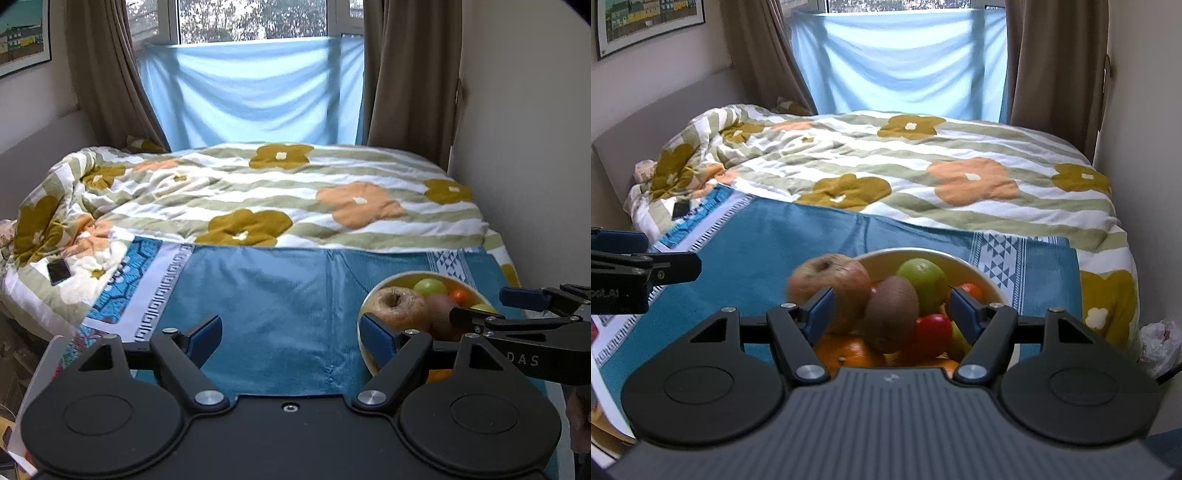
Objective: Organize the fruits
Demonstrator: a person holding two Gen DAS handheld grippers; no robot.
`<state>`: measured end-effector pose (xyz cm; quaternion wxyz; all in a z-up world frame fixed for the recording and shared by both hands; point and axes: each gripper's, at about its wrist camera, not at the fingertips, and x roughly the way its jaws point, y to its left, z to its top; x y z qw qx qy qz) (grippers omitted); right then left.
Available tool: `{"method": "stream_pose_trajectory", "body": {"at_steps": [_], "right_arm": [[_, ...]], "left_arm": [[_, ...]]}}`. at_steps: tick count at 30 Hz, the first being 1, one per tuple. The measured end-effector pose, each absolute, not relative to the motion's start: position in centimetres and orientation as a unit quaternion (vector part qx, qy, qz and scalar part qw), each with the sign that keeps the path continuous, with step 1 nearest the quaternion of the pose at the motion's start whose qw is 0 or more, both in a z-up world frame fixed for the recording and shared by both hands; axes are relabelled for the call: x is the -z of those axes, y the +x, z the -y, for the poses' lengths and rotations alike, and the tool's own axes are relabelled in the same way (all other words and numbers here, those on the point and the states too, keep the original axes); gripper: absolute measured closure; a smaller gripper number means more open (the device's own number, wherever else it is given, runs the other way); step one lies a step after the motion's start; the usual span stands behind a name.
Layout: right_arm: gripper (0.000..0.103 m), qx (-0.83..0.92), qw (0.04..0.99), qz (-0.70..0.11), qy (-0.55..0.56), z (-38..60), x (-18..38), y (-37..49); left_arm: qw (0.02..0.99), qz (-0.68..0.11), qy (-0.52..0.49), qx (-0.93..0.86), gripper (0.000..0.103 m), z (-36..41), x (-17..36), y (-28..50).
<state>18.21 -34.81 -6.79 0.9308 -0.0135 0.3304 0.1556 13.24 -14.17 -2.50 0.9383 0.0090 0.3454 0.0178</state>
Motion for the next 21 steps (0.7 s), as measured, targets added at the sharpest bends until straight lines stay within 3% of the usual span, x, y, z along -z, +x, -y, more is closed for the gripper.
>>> {"method": "stream_pose_trajectory", "body": {"at_steps": [13,21], "right_arm": [[0.019,-0.08,0.939,-0.333,0.003,31.9,-0.7,9.9],[0.0,-0.036,0.941,-0.336,0.007,29.6,-2.1,4.0]], "left_arm": [[0.955,-0.296,0.006,0.017,0.018,8.7,-2.3,7.0],[0.955,-0.294,0.019,0.035,0.004,6.1,-3.1,3.4]]}}
